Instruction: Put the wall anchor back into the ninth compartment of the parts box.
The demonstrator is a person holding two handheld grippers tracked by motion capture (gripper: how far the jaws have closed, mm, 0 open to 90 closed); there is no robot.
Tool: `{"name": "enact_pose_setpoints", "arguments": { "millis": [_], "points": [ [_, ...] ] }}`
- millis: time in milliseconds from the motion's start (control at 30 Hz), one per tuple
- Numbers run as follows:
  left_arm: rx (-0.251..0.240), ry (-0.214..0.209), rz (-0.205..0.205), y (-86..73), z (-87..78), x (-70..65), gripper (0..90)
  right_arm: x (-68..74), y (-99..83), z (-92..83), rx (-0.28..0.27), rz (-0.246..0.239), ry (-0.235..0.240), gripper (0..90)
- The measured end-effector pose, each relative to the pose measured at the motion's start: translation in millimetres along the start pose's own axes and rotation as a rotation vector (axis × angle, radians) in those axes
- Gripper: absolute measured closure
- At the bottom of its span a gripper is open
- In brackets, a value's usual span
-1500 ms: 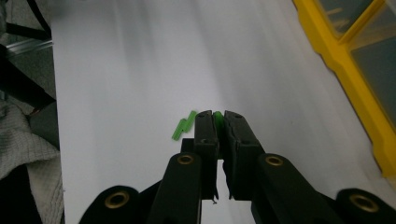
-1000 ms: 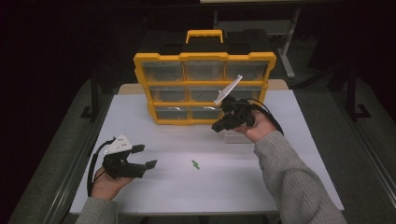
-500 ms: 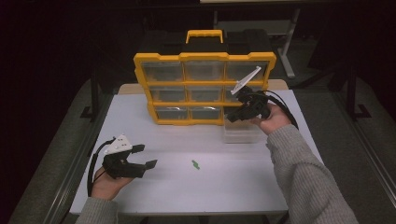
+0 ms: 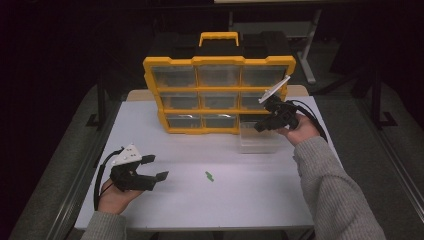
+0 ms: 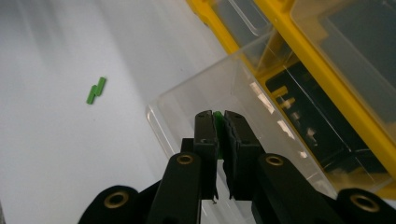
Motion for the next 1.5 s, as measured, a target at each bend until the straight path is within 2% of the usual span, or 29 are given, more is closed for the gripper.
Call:
{"name": "enact_pose_setpoints", "arguments": {
  "millis": [367, 500, 667, 933, 1167, 1233, 1367, 1500],
  "points": [
    [0.001, 0.000, 0.000, -0.3, 0.1, 0.0, 23.4, -9.6, -14.9, 15.8, 0.016, 0.026, -0.008, 82.1],
    [0.006, -0.001, 0.003, -0.9, 1.0, -0.2, 23.4, -8.8, -14.5, 16.2, 0.012, 0.039, -0.005, 79.0],
    [0.004, 0.000, 0.001, -0.5, 0.6, -0.4, 23.4, -5.1, -10.6, 15.3, 0.003, 0.024, -0.010, 78.3],
    [0.001, 0.001, 0.001, -0.3, 0.3, -0.1, 23.4, 8.9, 3.0, 3.6, -0.033, -0.001, 0.007, 74.4],
    [0.001, 0.001, 0.002, 0.2, 0.4, -0.7, 23.4, 30.5, 17.7, -6.2, -0.078, -0.026, 0.046, 71.2],
    [-0.002, 0.001, -0.003, 0.4, 0.3, -1.0, 23.4, 37.9, 20.3, -5.4, -0.081, -0.038, 0.057, 69.7],
    [-0.002, 0.001, -0.002, 0.3, 0.1, -1.0, 23.4, 51.9, 23.1, 0.7, -0.069, -0.094, 0.060, 67.8],
    [-0.001, 0.001, 0.000, 0.4, 0.0, -1.0, 23.4, 67.5, 25.5, 7.6, -0.067, -0.119, 0.085, 66.7]
  ]
}}
Point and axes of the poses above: each handheld gripper's, and its own axes: z roughly forward along the jaws, y roughly out of its top, x roughly to its left, the point moved 10 cm from there along z, roughly forward along the jaws, and after that the axes turned 1 degree about -y, right-handed, at the moved point
